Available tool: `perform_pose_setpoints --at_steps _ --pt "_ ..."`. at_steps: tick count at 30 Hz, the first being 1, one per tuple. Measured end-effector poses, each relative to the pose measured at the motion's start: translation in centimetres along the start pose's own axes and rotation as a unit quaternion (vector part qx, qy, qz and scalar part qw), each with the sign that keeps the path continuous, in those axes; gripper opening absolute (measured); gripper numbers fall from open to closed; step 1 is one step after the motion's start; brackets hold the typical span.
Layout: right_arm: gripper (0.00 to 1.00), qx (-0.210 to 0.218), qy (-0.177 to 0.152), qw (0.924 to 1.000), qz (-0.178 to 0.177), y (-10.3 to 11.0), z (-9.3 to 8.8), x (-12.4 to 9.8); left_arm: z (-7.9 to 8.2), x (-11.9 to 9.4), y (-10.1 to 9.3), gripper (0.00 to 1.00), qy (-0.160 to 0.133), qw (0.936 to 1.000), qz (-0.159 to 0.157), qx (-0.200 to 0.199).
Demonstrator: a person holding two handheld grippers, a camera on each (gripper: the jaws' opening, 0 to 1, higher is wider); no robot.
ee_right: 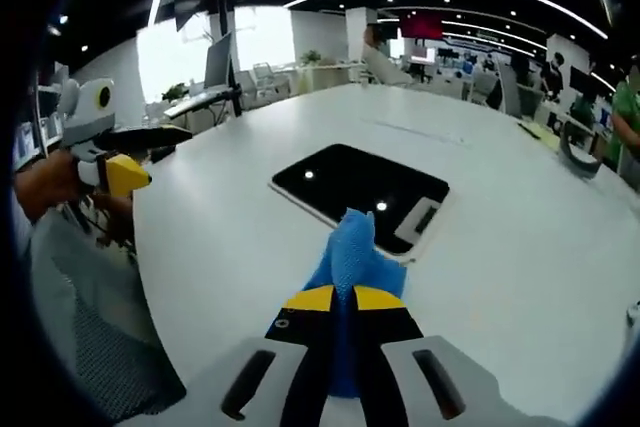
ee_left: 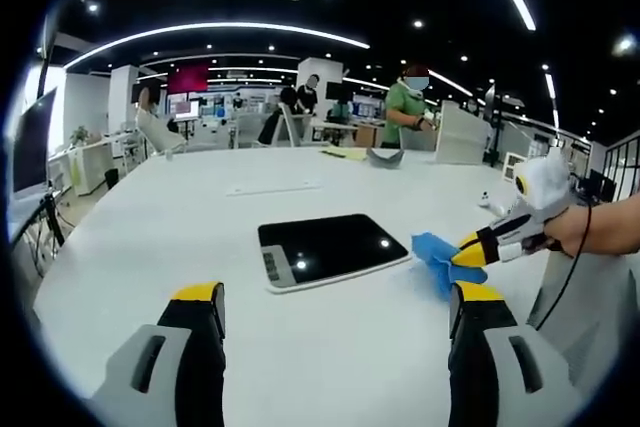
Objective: Wipe the mirror surface with the cleaning cloth until all visible marks leave the cleaned area.
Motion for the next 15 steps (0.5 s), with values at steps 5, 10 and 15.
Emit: perform_pose_setpoints --at_steps 5,10,15 --pt "0.01 -0.004 -0.017 0.9998 0.005 0.0 1.4 0.8 0.1 0.1 0.1 0.94 0.002 1.0000 0.001 0.002" --pt "0.01 -0.006 -0.020 0.9997 0.014 -0.3 2.4 2.4 0.3 0.2 0.1 0.94 0.005 1.0000 0.004 0.003" --pt "0.01 -0.010 -0.020 0.9995 0.024 -0.4 3.2 4.0 0.4 0.3 0.4 0.94 0.006 0.9999 0.008 0.004"
Point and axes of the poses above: the point that each gripper's makers call its tool centre point, and the gripper's own axes: x roughly forward along the fingers, y roughly to its left, z roughly out of its top, the point moved 9 cm from there along -x, roughly backward along the fingers, and after that the axes turned 5 degrees about -y, right-handed, at the moved point
